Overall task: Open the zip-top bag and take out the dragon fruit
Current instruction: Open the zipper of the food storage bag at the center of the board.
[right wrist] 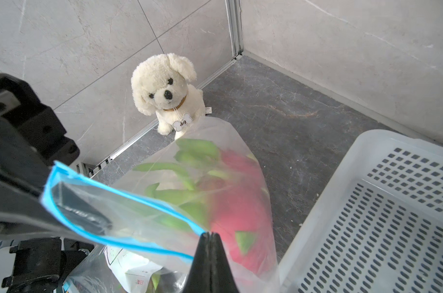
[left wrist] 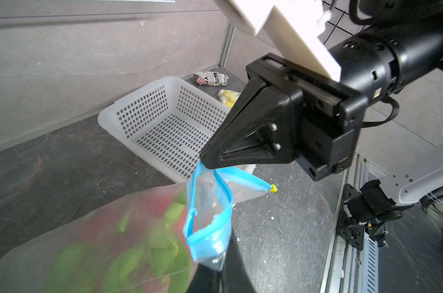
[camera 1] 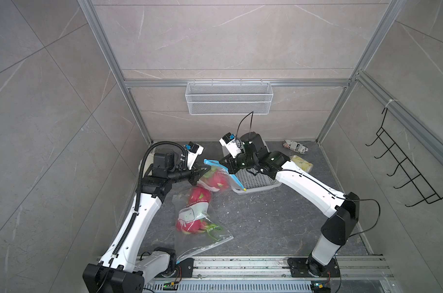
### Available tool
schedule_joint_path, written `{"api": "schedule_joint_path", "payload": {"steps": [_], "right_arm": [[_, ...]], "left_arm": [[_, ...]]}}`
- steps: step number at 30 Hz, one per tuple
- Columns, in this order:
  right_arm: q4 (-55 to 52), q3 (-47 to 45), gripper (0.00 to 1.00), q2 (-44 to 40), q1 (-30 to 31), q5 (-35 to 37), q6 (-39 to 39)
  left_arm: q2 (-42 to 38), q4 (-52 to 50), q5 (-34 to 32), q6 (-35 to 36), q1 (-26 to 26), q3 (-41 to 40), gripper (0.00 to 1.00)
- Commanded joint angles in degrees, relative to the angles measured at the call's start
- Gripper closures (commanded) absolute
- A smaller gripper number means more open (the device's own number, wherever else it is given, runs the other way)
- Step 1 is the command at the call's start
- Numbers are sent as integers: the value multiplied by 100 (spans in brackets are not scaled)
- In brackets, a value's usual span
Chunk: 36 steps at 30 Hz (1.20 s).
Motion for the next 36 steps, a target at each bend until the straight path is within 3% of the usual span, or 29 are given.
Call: {"api": "schedule_joint_path", "payload": {"steps": [1,5,8,12,17,21,30,36], "right_arm": [[-23,-123,100,15,81,-165,-116],[75,-440,98,-218,215,174,-307],[134,-617,77,-368,226,160,-381],[202,-750,72,-486,226,264,-362],[154,-541,79,-269,102,370,-194],[353,-528,74,-297,-169,-29,154],[473,-291,73,-13,-417,-586,730],[406,-169,87,210,-334,-722,701]], "left_arm": [[44,290,14,-164,-6,376,100],[199,381,-230,-383,-7,468,100],[291,344,-252,-368,-8,540,100],[321,245,-130,-292,-7,605,100],[275,267,97,-282,-6,603,100],[242,119,140,-182,-7,619,100],[148,4,349,36,-5,583,100],[114,67,355,8,-8,541,100]]}}
